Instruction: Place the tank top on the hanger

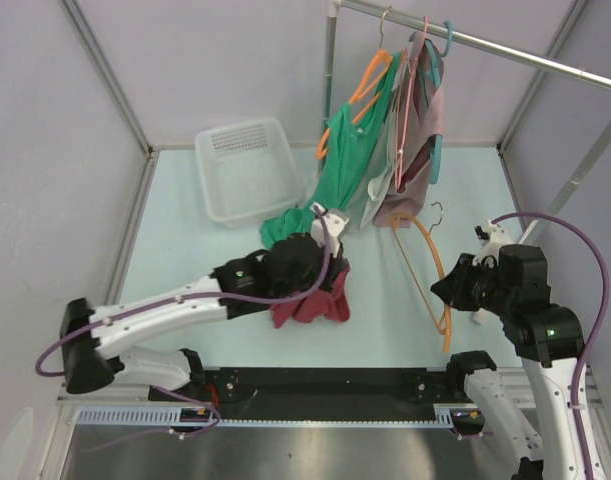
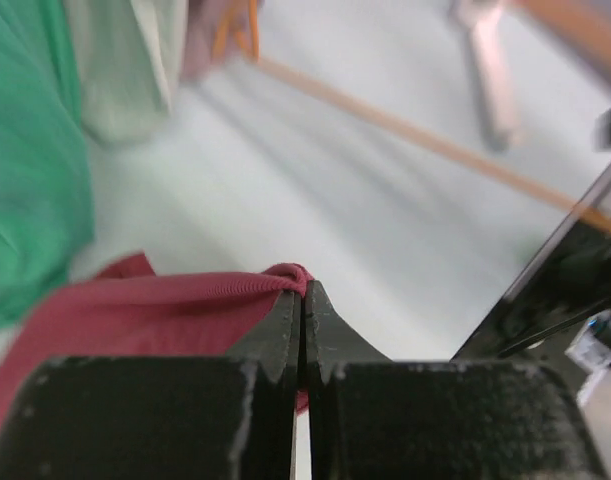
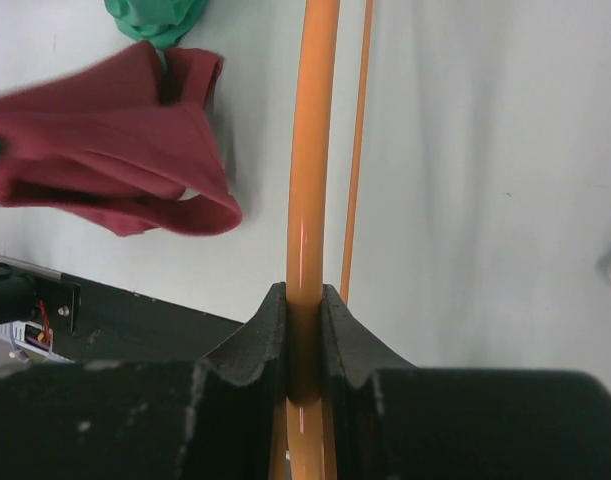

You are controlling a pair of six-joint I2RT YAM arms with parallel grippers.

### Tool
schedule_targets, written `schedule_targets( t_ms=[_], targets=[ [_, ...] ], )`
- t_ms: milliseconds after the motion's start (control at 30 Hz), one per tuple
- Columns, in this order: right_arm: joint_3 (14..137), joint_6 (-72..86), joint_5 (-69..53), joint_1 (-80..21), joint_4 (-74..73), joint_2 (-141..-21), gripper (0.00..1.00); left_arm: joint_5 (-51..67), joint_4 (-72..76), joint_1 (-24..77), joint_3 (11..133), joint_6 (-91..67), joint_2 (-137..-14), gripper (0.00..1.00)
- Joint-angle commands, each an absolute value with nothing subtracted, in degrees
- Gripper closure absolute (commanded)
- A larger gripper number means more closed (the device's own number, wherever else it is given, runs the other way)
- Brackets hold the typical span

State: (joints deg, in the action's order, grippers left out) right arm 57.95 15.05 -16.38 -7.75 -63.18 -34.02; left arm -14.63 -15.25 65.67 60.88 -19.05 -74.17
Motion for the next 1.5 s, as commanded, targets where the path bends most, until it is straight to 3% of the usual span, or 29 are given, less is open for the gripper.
schedule_targets(
  t_ms=[0, 167, 200, 233, 267, 333, 367, 467, 600, 733, 833, 1133, 1467],
  targets=[
    [58.8, 16.26, -15.03, -8.79, -59.33, -34.1, 1.0, -16.78, -17.22, 64.26, 66.71, -13.01, -63.39, 1.0],
    [58.8, 16.52, -14.68, -9.67, -58.71, -34.63, 1.0, -18.72, -20.55, 51.71, 54.69, -15.29, -50.31, 0.99],
    [58.8, 16.52, -14.42, -9.84, -58.8, -34.8, 1.0, -18.72, -21.96, 46.02, 52.75, -16.08, -49.32, 0.87],
    [58.89, 16.44, -14.24, -10.19, -58.71, -34.8, 1.0, -18.89, -26.06, 43.44, 49.95, -17.65, -48.52, 0.68],
    [58.89, 16.35, -14.15, -10.37, -58.8, -35.24, 1.0, -20.03, -28.28, 41.68, 48.79, -18.54, -47.91, 0.28],
    [58.89, 16.17, -13.45, -10.9, -58.8, -35.59, 1.0, -27.48, -34.24, 40.08, 46.33, -21.08, -45.62, 0.04],
    [58.8, 16.26, -13.27, -11.33, -58.62, -35.86, 1.0, -29.95, -35.84, 40.08, 45.71, -22.14, -44.66, 0.01],
    [58.01, 16.61, -13.71, -12.56, -57.75, -36.04, 1.0, -31.2, -36.74, 40.17, 43.77, -23.99, -39.21, 0.01],
    [56.6, 17.4, -14.24, -15.11, -55.99, -36.38, 1.0, -23.23, -31.92, 40.17, 42.1, -22.42, -37.35, 0.0],
    [54.5, 19.24, -12.83, -18.8, -55.02, -36.47, 1.0, -5.95, -18.69, 40.34, 37.37, -23.11, -42.52, 0.02],
    [53.09, 21.0, -10.9, -22.67, -54.05, -36.04, 1.0, -0.54, -9.88, 40.6, 35.16, -24.26, -48.74, 0.04],
    [51.33, 24.43, -3.96, -31.02, -52.21, -36.74, 1.0, 1.32, -3.25, 42.54, 42.71, -17.32, -65.55, 0.14],
    [52.03, 25.4, -2.64, -32.61, -52.64, -36.3, 1.0, 1.23, -2.29, 42.8, 47.46, -12.92, -79.36, 0.25]
  ],
)
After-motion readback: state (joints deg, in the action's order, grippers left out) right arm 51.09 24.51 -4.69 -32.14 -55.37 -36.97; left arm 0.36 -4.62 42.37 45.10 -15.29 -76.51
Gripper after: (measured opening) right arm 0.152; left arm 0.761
